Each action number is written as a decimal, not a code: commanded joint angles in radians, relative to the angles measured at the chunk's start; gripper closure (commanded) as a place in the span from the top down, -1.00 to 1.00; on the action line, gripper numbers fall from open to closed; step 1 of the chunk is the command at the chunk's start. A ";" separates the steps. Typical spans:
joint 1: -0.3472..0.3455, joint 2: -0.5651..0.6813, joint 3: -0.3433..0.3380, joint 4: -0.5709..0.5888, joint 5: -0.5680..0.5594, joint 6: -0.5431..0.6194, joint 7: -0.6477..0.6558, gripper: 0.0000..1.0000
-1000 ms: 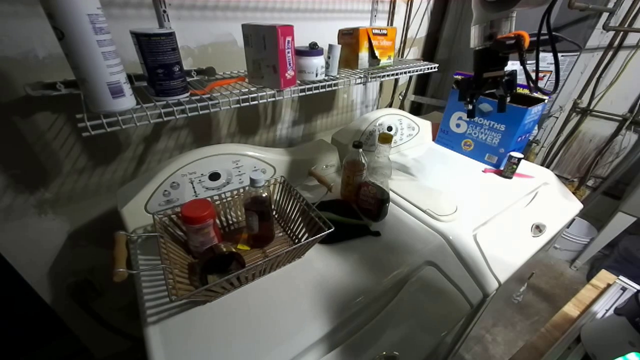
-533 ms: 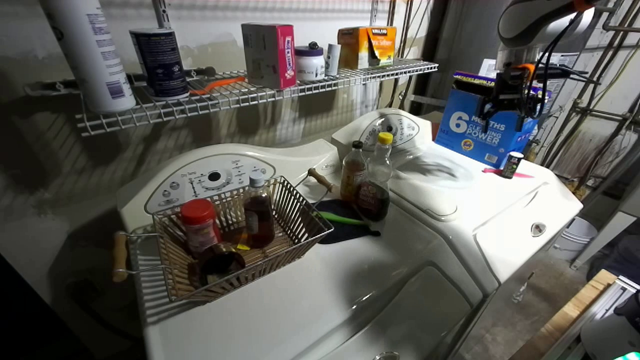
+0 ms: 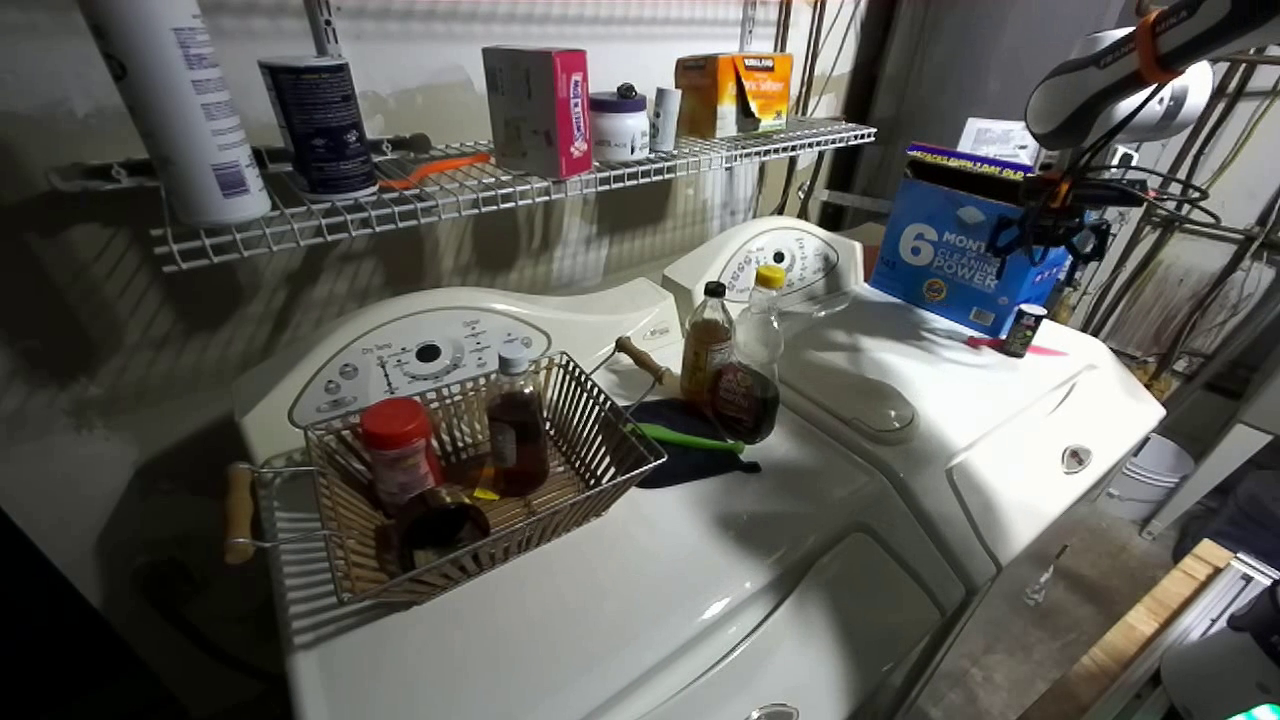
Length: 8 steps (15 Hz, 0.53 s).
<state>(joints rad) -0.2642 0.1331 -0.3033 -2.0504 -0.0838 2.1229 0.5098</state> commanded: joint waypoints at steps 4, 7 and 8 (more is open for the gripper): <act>0.000 0.017 -0.008 0.017 0.001 0.003 0.024 1.00; -0.015 0.029 -0.010 0.031 0.060 0.042 0.022 1.00; -0.023 0.038 -0.013 0.041 0.083 0.038 0.016 1.00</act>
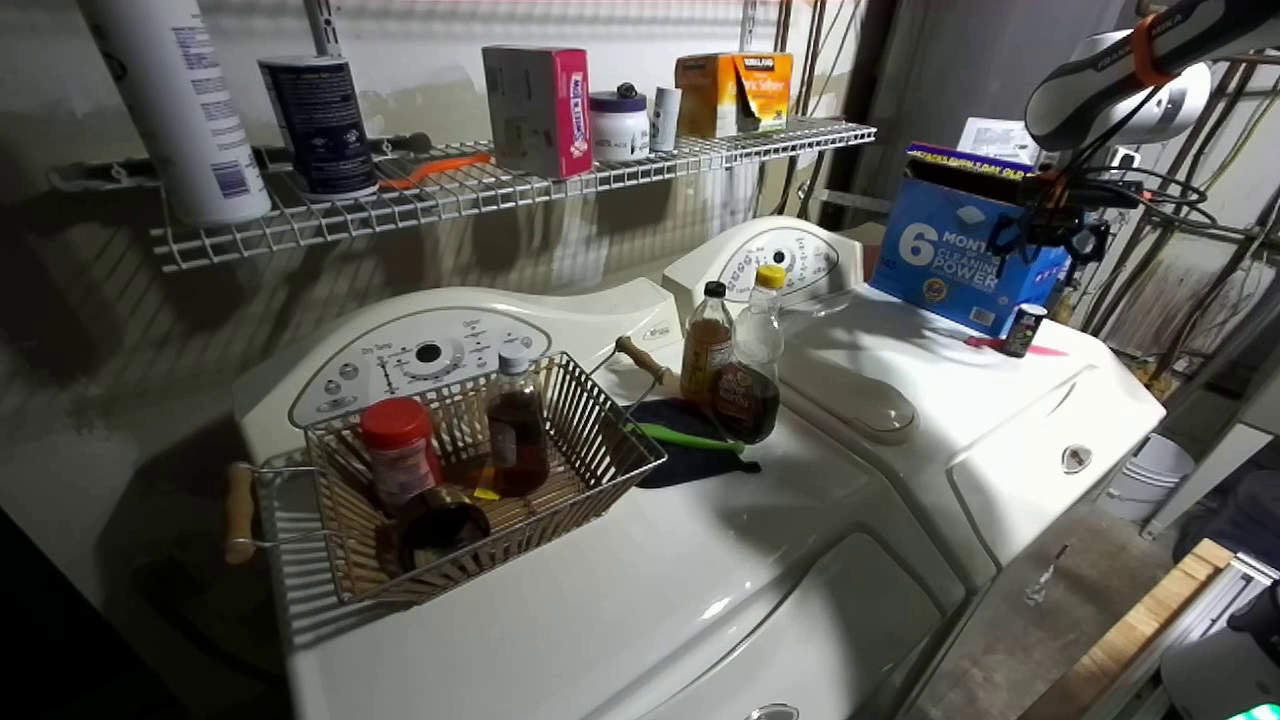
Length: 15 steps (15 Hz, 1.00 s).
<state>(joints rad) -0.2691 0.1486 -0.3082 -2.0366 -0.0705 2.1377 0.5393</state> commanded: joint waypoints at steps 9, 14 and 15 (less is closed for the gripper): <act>-0.046 0.097 -0.054 0.015 0.119 0.170 0.021 1.00; -0.044 0.145 -0.059 0.015 0.130 0.200 0.027 1.00; -0.041 0.151 -0.062 0.013 0.123 0.207 0.032 1.00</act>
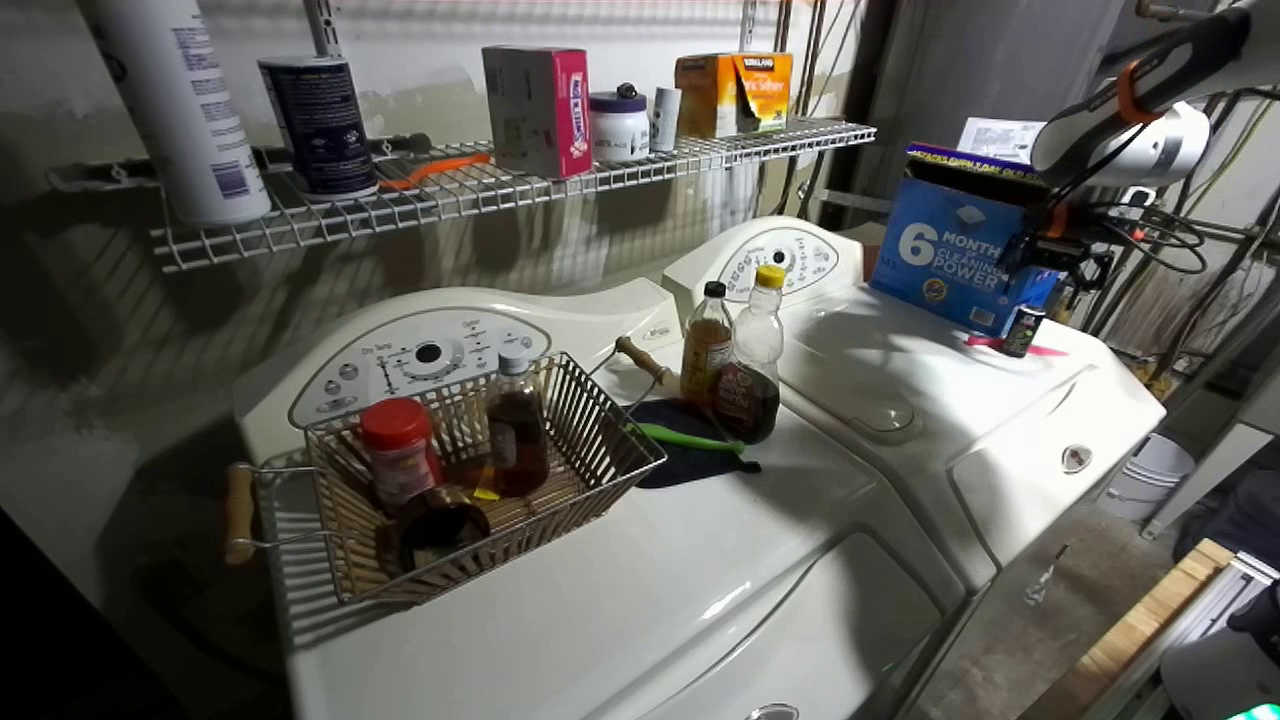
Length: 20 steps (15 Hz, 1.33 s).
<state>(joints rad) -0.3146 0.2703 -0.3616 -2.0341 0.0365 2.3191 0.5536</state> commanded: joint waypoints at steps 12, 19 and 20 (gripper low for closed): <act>0.015 0.092 -0.024 0.013 -0.001 0.058 0.037 -0.24; 0.070 -0.074 -0.055 -0.020 -0.143 -0.018 0.029 -0.59; 0.081 -0.112 -0.052 -0.027 -0.178 -0.033 0.029 -0.59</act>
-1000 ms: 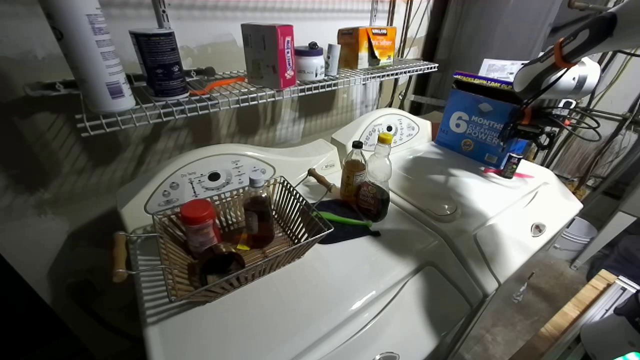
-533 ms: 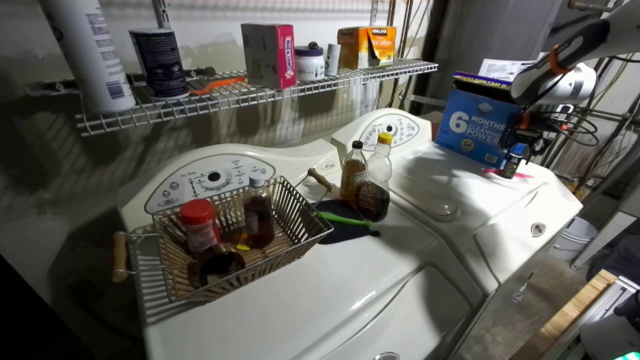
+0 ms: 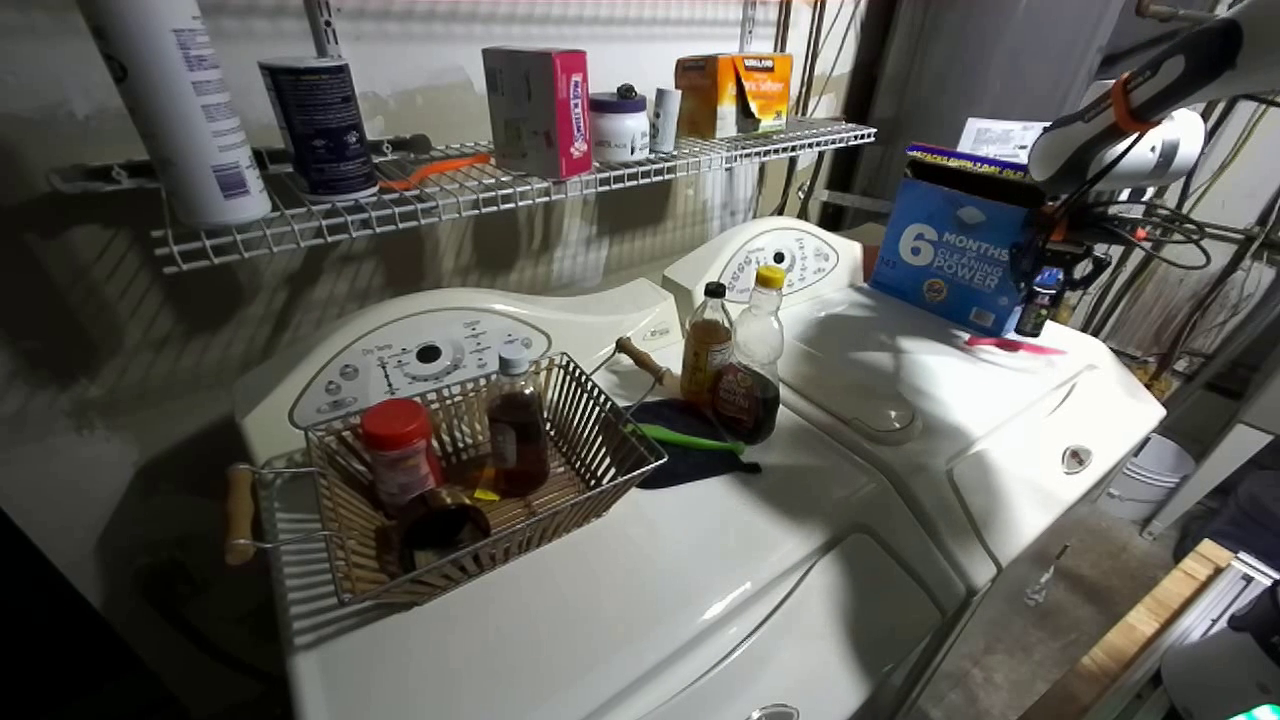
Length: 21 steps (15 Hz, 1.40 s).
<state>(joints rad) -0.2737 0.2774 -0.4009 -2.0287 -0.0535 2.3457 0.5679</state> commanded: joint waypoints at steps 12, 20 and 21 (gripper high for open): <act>0.114 -0.331 0.218 -0.008 -0.144 -0.190 -0.151 -0.09; 0.132 -0.297 0.234 0.049 -0.051 -0.174 -0.218 -0.59; 0.138 -0.252 0.237 0.115 0.011 -0.172 -0.269 -0.59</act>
<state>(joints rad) -0.1406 -0.0540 -0.1786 -2.0307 -0.1643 2.1640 0.3898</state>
